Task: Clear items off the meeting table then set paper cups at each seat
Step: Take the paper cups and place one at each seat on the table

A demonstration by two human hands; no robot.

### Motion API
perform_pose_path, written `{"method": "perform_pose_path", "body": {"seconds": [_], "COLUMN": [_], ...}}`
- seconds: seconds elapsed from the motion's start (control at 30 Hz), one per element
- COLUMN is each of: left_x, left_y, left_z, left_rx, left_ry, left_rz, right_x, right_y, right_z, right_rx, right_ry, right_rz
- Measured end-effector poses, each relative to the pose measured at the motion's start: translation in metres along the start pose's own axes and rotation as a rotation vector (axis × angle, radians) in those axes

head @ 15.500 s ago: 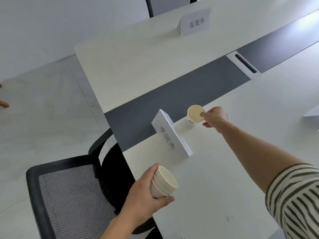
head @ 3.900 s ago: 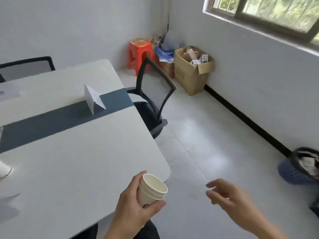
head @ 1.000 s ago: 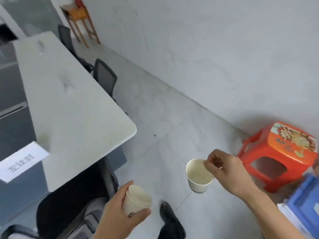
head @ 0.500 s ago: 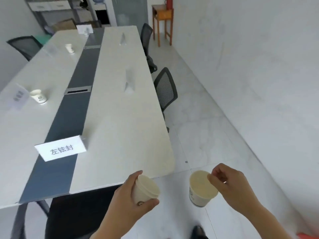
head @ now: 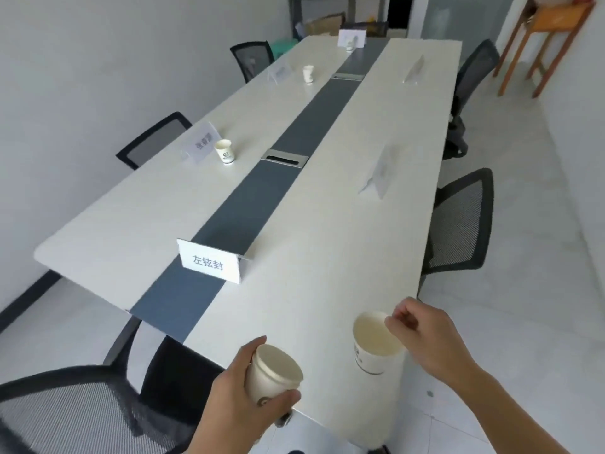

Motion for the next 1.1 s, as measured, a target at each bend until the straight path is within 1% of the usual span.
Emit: {"method": "perform_pose_path", "body": {"seconds": [0.2, 0.27, 0.33, 0.53, 0.67, 0.8, 0.87, 0.97, 1.1], "left_x": [0.003, -0.002, -0.014, -0.088, -0.138, -0.164, -0.168, -0.172, -0.178], "left_y": [-0.018, -0.025, -0.028, -0.045, -0.056, -0.061, -0.061, -0.061, -0.06], "left_z": [-0.028, -0.04, -0.05, -0.07, -0.09, -0.12, -0.137, -0.158, -0.172], "left_rx": [0.042, 0.058, 0.069, 0.129, 0.189, 0.214, 0.224, 0.236, 0.258], "left_ry": [-0.238, -0.274, -0.296, -0.31, -0.325, -0.371, -0.412, -0.46, -0.478], "left_rz": [0.186, 0.234, 0.247, 0.193, 0.162, 0.147, 0.147, 0.153, 0.153], "right_x": [-0.103, -0.136, -0.169, -0.266, -0.327, -0.377, -0.395, -0.411, -0.413], "right_y": [0.048, 0.073, 0.099, 0.173, 0.232, 0.283, 0.303, 0.326, 0.332], "right_z": [-0.042, -0.058, -0.075, -0.118, -0.118, -0.109, -0.104, -0.095, -0.086], "right_rx": [0.071, 0.076, 0.07, 0.025, 0.049, 0.05, 0.044, 0.078, 0.064], "right_ry": [-0.078, -0.109, -0.132, -0.106, -0.034, 0.073, 0.111, 0.163, 0.181], "right_rz": [-0.176, -0.22, -0.244, -0.202, -0.179, -0.12, -0.086, -0.088, -0.1]}}
Point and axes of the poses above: each hand's wrist, its own x-axis away from the middle knuckle, its own y-axis out of the palm, z = x × y, the point moved 3 cm from there along -x, towards the middle knuckle, and after that the axes turned 14 degrees about -x, right-handed, at the moved point
